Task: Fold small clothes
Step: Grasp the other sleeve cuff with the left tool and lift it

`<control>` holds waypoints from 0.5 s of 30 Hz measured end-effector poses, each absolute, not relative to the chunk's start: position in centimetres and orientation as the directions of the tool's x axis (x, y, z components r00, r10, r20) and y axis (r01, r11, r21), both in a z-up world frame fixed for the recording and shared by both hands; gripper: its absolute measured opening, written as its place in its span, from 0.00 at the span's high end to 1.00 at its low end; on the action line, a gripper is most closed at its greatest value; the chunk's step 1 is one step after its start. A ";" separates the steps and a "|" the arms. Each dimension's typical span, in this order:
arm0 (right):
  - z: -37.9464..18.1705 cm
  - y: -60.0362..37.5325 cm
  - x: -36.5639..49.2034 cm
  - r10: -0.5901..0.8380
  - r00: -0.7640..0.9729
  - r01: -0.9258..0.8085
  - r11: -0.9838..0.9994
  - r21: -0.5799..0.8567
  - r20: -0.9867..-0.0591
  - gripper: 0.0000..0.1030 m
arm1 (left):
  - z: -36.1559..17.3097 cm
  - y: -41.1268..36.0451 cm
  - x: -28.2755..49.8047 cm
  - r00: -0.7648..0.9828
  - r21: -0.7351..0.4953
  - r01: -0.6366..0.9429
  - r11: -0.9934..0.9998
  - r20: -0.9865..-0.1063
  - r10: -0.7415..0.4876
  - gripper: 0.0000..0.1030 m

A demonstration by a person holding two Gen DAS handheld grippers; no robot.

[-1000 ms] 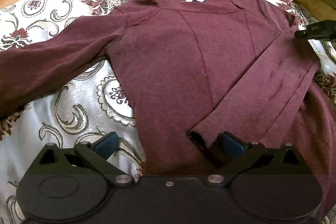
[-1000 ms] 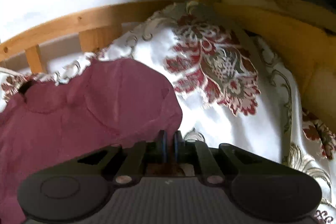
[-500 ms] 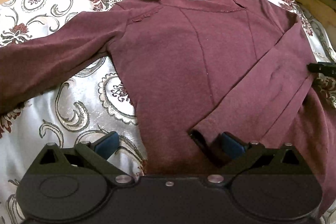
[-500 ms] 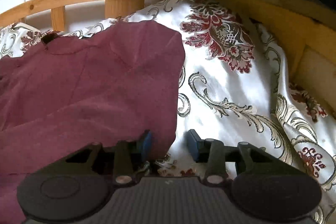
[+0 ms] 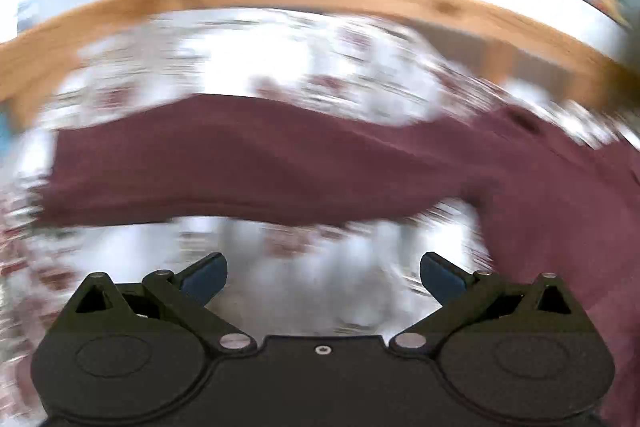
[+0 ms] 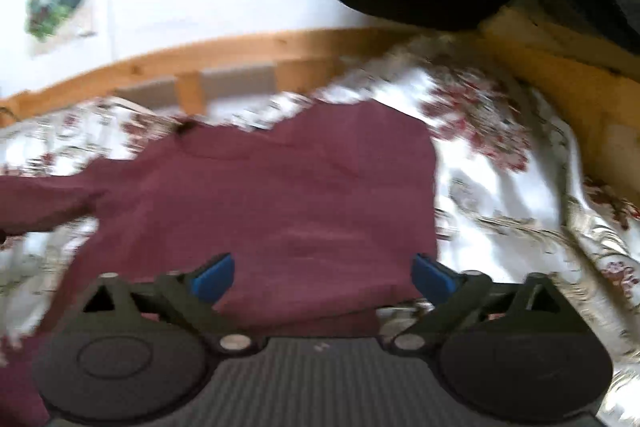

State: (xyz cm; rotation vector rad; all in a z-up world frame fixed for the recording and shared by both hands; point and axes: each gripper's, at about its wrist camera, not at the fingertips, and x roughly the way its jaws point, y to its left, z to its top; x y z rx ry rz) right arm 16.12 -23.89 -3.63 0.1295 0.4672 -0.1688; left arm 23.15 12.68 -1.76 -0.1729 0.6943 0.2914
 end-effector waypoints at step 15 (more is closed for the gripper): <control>-4.3 -12.9 13.7 0.136 0.877 -0.114 0.991 0.075 -0.461 0.00 | -1.1 22.8 21.0 0.660 -0.303 -0.701 0.646 -0.618 0.426 0.01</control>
